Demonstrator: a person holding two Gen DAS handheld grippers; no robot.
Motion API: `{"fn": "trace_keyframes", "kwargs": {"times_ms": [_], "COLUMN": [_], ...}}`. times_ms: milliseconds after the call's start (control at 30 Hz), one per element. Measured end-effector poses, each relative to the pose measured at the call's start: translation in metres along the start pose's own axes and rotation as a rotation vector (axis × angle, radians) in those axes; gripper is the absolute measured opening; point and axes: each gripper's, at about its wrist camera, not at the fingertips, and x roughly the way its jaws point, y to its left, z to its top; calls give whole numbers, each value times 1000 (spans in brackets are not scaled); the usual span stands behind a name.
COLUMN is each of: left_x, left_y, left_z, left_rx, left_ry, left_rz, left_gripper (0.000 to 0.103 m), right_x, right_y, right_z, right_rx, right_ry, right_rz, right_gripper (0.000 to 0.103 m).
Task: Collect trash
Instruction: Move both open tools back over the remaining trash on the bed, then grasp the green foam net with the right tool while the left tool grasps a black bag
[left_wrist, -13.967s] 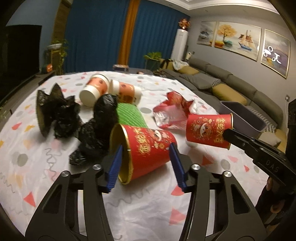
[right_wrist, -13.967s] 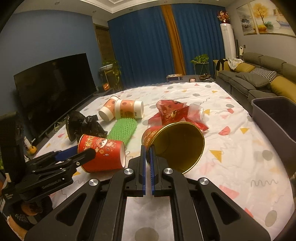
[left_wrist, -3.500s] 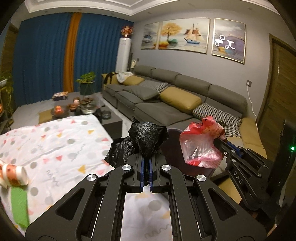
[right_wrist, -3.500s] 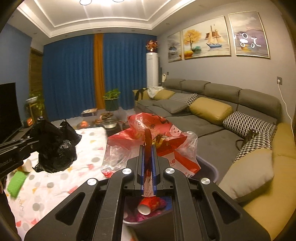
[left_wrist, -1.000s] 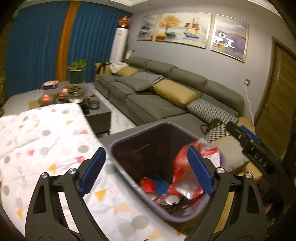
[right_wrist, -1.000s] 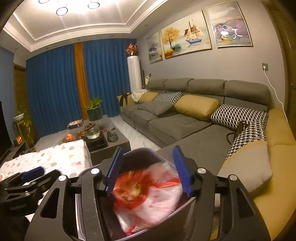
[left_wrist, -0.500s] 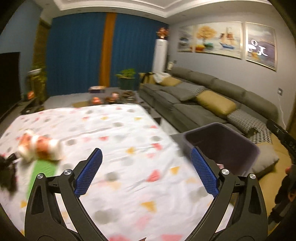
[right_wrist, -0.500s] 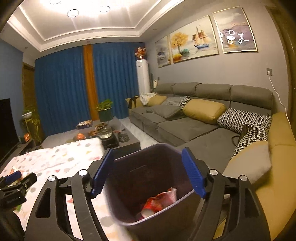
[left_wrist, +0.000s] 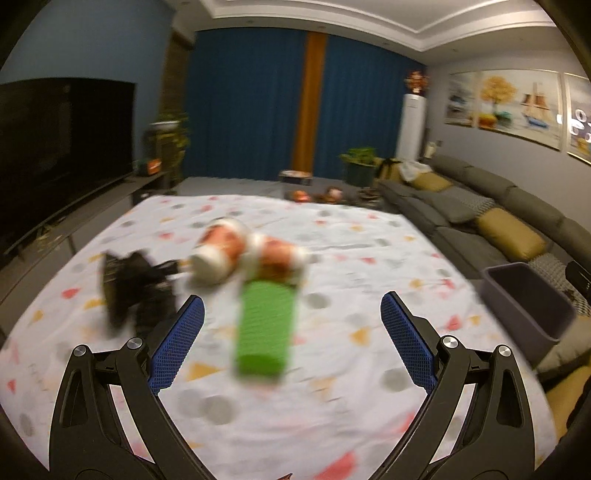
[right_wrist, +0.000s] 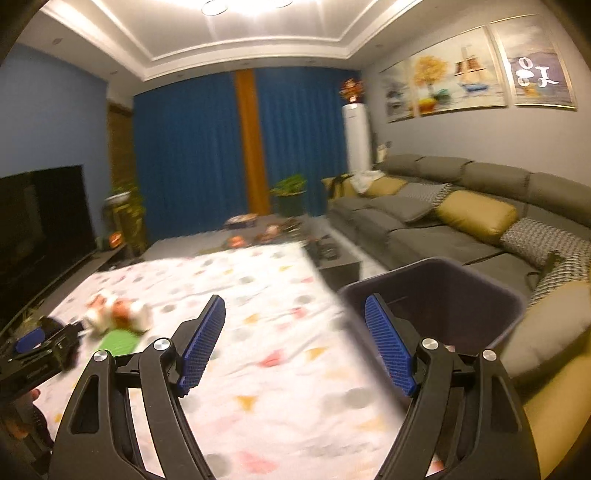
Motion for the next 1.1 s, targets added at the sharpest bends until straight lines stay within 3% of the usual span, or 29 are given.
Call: {"fn": "trace_keyframes", "kwargs": {"times_ms": [233,467,800,1100], "left_x": [-14,-18,-10,5], "left_y": [68,115,147,155], "left_z": [-7,-7,-1,5], "left_rx": [-46,-86,-100,-98], "left_ry": [-8,-15,-12,8], "left_rz": [110,151,157,132], "left_gripper": [95,95,95,95], "right_x": [17,37,81,111], "right_y": [74,145,222,244], "right_z": [-19,-35,-58,-66], "right_rx": [-67,-127,-194,-199], "right_ry": [71,127,225,292], "right_rz": [105,184,230,220], "right_gripper": [77,77,76,76]}}
